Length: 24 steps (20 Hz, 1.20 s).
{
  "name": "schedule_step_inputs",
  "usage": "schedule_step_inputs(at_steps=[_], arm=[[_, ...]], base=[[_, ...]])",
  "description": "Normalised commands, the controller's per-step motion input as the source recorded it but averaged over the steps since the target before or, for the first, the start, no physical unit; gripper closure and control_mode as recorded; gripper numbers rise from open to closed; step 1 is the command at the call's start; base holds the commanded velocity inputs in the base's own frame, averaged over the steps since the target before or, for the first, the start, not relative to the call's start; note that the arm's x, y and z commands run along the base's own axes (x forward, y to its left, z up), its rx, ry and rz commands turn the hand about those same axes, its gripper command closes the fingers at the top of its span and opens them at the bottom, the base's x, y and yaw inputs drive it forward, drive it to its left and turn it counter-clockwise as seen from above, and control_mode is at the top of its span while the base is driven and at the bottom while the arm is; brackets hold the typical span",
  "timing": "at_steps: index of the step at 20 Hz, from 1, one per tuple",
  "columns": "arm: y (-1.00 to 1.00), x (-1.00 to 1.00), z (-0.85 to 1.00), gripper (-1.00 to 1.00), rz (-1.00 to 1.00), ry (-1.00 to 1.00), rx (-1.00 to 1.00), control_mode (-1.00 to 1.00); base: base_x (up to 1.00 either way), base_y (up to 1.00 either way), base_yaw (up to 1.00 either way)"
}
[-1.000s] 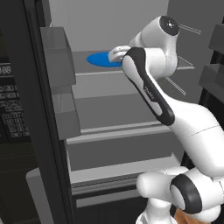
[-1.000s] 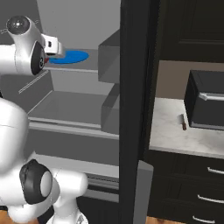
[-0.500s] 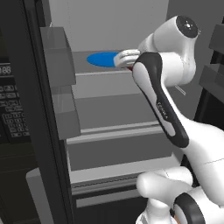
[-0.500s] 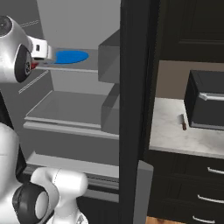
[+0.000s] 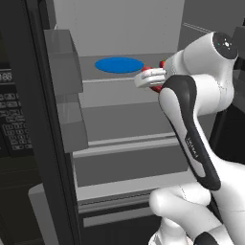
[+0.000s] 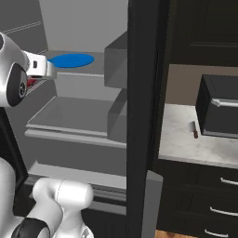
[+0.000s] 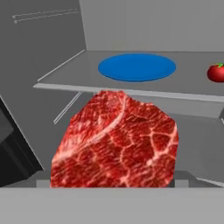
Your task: Retrieve the steak from the fridge and place it on the cutting board.
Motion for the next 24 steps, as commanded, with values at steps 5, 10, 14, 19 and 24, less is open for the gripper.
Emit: schedule_step_inputs(at_steps=[5,10,14,19,24], arm=[[-0.31,-0.17,-0.16,1.0,0.0,0.0,0.0,-1.0],[-0.28,-0.01,-0.18,1.0,0.0,0.0,0.0,-1.0],[-0.23,0.0,-0.21,1.0,0.0,0.0,0.0,-1.0],[-0.01,0.0,-0.01,1.0,0.0,0.0,0.0,1.0],[0.0,0.0,0.0,1.0,0.0,0.0,0.0,1.0]], base=[[0.0,0.0,0.0],[0.0,0.0,0.0],[0.0,0.0,0.0],[0.0,0.0,0.0],[-0.27,-0.04,0.0]])
